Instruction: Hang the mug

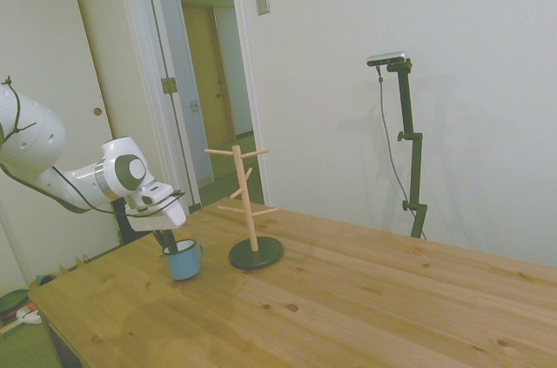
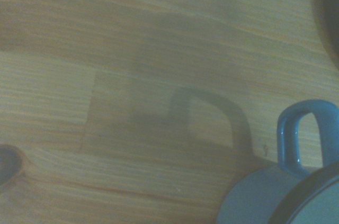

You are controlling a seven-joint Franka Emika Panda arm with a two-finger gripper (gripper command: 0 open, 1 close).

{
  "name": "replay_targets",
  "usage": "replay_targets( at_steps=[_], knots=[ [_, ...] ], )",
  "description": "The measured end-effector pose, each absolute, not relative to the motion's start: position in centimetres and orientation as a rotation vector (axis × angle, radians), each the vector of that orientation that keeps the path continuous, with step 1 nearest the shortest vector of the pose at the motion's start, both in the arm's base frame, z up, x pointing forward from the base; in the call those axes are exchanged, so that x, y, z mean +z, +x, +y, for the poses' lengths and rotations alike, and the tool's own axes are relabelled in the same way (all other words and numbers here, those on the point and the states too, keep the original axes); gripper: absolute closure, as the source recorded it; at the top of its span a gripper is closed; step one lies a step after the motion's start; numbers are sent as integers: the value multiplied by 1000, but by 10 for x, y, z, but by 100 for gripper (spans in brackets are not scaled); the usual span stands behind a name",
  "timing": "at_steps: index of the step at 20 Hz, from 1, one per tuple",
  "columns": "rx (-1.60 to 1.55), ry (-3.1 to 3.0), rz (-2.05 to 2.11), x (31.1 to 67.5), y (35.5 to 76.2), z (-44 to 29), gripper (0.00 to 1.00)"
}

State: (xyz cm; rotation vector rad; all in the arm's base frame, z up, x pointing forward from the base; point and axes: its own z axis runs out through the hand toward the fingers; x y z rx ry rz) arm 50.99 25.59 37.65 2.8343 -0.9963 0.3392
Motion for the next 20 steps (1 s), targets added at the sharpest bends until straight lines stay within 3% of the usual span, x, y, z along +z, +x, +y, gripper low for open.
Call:
replay_targets(
  at_steps=[4, 15, 20],
  knots=[
    [351, 2832, -1005, 382, 509, 242, 100],
    [425, 2869, -943, 463, 513, 210, 100],
    [430, 2875, -902, 480, 517, 217, 100]
  ],
)
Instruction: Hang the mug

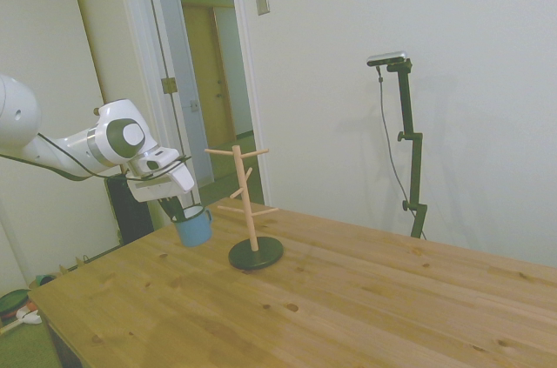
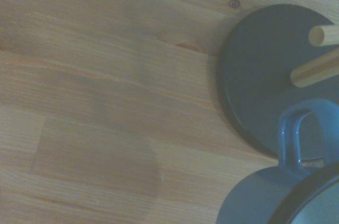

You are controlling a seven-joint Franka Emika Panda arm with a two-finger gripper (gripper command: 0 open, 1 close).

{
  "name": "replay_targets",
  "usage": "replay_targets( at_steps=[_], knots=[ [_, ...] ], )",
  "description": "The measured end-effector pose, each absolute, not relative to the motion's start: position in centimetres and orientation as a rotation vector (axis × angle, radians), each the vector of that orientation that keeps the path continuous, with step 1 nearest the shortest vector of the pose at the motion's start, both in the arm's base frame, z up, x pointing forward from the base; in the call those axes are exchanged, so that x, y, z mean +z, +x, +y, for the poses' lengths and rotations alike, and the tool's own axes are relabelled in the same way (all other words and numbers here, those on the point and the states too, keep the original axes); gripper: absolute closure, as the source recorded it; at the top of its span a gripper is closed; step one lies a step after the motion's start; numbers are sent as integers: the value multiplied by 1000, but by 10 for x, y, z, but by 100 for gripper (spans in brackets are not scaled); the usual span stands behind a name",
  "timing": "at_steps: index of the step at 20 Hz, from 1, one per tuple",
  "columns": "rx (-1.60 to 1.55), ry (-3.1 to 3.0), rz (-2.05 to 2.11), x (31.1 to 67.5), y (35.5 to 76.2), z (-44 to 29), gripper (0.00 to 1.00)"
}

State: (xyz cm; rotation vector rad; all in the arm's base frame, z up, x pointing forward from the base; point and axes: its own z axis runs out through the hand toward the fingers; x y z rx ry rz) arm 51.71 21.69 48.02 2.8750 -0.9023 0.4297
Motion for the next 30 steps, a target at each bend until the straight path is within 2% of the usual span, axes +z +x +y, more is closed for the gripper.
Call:
replay_targets(
  at_steps=[15, 23, 30],
  knots=[
    [442, 2894, -855, 500, 529, 226, 100],
    [511, 2927, -857, 566, 499, 227, 100],
    [536, 2940, -855, 611, 496, 226, 100]
  ],
)
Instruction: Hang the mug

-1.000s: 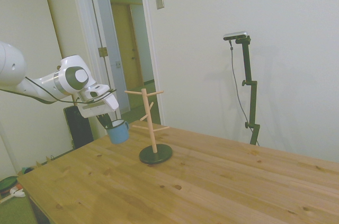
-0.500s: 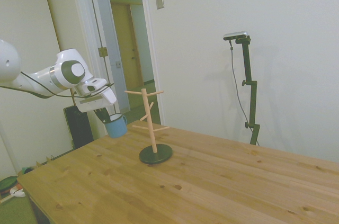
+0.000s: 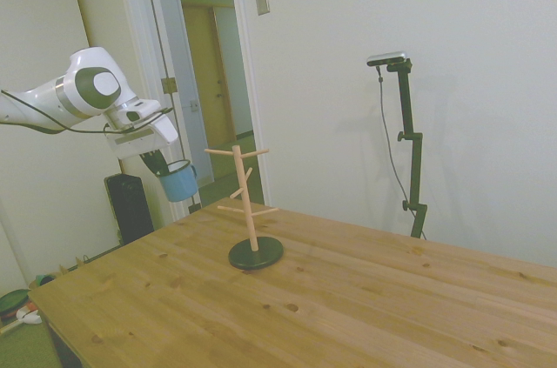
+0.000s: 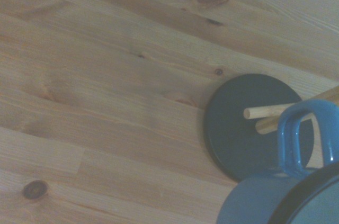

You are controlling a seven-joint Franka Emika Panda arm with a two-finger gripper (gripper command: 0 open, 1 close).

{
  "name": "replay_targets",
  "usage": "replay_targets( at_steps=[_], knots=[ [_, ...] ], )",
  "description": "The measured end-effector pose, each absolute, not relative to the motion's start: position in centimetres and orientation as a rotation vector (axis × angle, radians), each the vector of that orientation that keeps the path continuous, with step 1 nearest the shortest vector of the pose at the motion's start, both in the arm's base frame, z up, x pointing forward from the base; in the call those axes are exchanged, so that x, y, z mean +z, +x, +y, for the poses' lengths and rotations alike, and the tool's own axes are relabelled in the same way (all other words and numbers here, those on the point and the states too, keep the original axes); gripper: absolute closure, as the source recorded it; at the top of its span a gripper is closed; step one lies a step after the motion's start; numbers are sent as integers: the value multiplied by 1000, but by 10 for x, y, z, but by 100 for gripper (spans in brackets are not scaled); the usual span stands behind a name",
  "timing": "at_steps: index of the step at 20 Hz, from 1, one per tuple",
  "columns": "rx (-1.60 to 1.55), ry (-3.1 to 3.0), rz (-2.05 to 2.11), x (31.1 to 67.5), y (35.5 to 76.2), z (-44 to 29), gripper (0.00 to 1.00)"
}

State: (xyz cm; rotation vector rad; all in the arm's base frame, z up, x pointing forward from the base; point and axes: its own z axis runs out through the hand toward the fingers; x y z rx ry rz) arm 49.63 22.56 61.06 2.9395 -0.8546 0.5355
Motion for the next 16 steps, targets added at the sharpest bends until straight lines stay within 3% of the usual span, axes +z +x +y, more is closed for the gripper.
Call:
replay_targets(
  at_steps=[7, 16],
  knots=[
    [538, 2961, -849, 646, 506, 217, 100],
    [517, 2967, -857, 648, 526, 204, 100]
  ],
)
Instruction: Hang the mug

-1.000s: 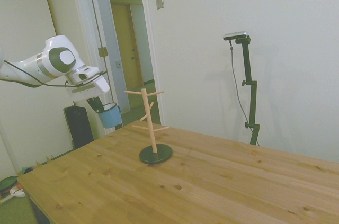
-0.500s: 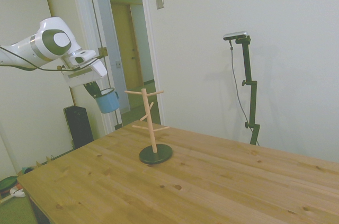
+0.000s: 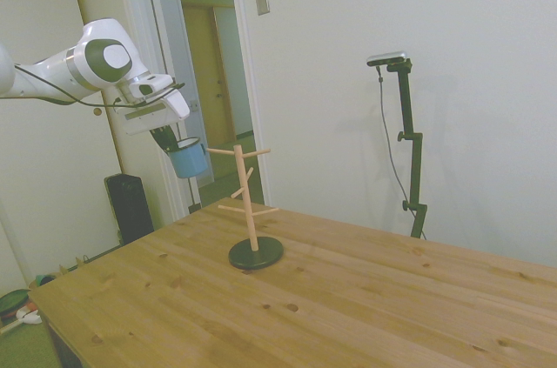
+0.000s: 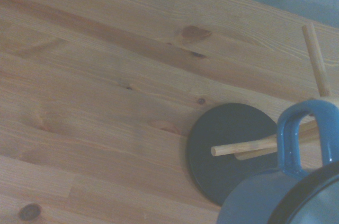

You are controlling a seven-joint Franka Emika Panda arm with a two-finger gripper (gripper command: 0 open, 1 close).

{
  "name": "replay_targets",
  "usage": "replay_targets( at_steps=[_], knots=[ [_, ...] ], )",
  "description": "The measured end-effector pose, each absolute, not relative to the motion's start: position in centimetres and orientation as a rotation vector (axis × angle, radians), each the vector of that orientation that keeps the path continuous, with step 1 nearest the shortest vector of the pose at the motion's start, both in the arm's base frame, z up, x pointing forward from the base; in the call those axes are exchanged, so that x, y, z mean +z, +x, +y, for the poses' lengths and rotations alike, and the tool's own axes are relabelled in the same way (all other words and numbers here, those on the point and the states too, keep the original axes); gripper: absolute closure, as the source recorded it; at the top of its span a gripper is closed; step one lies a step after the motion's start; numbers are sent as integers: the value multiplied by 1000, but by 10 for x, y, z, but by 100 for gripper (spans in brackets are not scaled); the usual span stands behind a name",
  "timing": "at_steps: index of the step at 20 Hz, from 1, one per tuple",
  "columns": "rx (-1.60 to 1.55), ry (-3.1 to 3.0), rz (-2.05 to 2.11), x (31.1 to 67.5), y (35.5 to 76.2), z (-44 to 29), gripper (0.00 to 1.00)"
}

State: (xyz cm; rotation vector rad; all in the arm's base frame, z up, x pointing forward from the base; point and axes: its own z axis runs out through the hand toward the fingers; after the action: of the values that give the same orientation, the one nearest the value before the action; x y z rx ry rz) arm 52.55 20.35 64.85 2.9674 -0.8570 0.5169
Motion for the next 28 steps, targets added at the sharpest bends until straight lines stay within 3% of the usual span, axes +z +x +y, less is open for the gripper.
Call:
replay_targets(
  at_steps=[28],
  knots=[
    [497, 2962, -875, 651, 544, 191, 100]
  ],
)
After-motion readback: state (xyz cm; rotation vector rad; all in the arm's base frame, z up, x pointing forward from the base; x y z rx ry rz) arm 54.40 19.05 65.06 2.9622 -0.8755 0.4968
